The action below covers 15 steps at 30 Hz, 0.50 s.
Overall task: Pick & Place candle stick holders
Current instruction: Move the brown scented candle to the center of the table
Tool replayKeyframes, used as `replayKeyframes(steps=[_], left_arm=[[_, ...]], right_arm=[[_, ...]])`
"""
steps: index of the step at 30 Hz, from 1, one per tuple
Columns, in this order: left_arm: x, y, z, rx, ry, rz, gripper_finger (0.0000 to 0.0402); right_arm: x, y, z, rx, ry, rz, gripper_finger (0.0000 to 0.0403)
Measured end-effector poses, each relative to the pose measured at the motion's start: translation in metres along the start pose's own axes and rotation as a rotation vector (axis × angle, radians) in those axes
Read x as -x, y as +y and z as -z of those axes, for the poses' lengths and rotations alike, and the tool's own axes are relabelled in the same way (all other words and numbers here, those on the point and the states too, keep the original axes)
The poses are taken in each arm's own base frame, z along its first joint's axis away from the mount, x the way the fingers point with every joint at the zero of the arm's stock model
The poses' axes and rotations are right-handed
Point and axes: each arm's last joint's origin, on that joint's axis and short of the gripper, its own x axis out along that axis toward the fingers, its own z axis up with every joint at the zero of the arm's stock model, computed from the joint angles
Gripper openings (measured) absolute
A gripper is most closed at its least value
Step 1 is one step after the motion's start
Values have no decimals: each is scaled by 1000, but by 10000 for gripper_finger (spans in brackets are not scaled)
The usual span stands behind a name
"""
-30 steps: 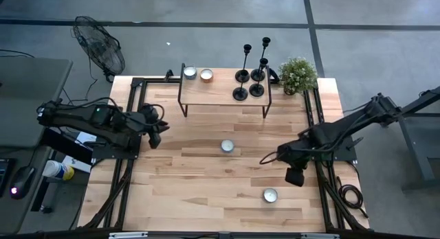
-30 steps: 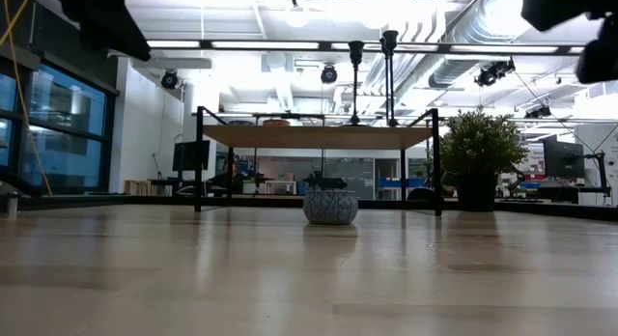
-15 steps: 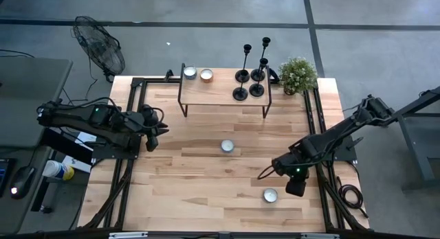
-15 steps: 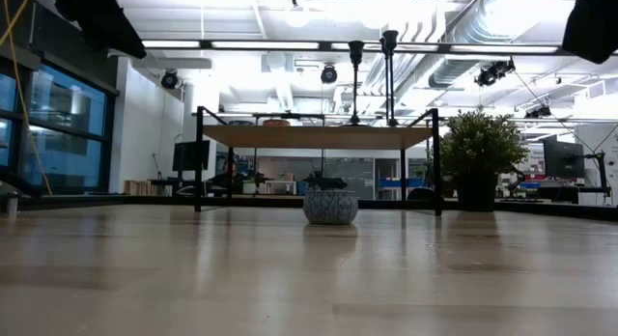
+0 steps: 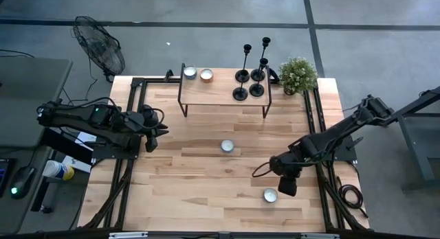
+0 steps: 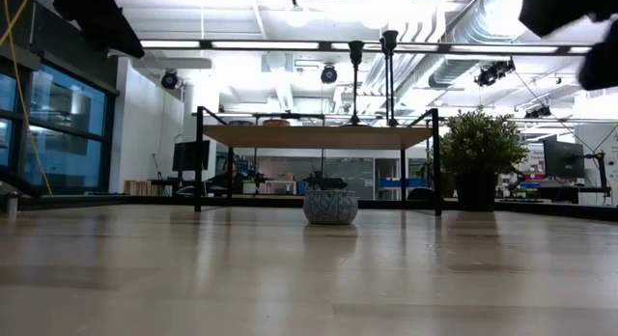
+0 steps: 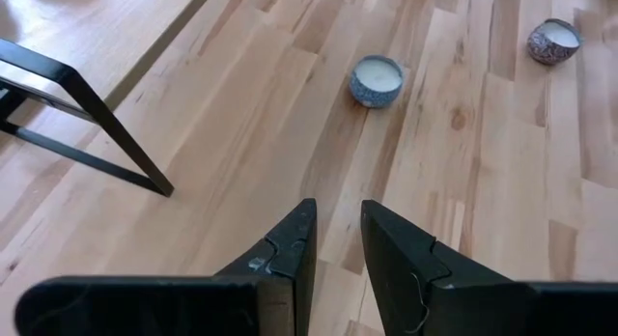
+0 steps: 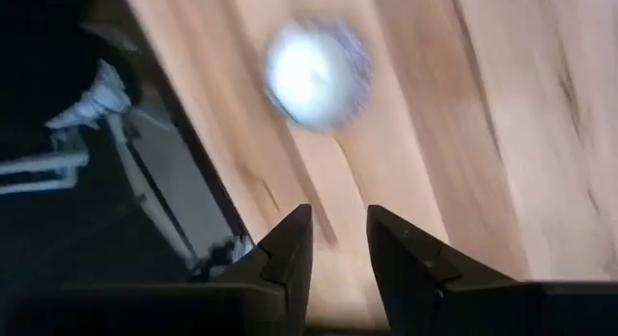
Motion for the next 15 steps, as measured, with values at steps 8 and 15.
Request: replayKeyframes(steps=[8, 15], left_arm=[[0, 0, 0, -15, 1, 0, 81], [0, 0, 0, -44, 6, 13, 81]], right_arm=[[-24, 13, 6, 140, -31, 58, 96], [-48, 19, 14, 185, 57, 105, 161]])
